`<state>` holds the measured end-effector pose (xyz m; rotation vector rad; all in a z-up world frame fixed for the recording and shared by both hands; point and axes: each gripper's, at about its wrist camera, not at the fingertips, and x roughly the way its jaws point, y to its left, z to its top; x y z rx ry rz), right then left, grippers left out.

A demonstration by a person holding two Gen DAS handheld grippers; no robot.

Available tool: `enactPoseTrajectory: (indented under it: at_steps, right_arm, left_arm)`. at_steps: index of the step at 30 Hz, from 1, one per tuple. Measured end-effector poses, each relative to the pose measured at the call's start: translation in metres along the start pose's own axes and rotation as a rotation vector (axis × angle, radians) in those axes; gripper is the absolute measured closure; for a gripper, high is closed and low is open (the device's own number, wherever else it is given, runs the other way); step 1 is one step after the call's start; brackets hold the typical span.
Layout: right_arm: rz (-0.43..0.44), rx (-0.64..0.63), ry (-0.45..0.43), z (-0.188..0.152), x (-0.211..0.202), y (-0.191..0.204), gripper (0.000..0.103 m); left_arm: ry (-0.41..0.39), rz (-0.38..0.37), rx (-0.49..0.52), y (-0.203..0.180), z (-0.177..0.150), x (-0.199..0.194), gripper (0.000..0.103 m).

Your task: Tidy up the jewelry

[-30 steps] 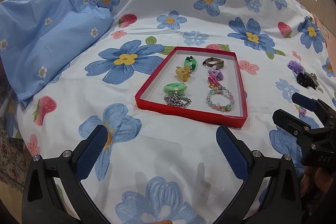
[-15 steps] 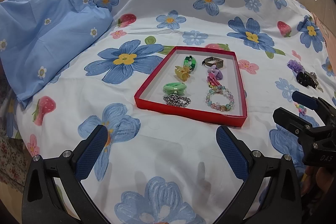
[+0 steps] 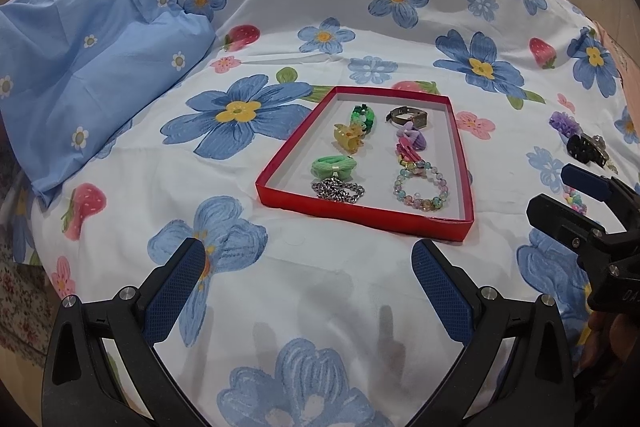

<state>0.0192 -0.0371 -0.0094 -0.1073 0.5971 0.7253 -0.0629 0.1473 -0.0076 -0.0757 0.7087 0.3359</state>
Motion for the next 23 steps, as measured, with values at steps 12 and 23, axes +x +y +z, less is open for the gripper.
enactPoseTrajectory:
  at_steps: [12, 23]
  right_arm:
    - [0.001, 0.004, 0.009, 0.001, 0.002, -0.001, 0.000]
    - [-0.017, 0.031, 0.009, 0.002, 0.005, -0.013, 0.000]
  left_arm:
    - [0.004, 0.000, 0.006, -0.001, 0.002, 0.003, 0.000]
    - [0.022, -0.021, 0.020, -0.014, 0.007, 0.011, 0.000]
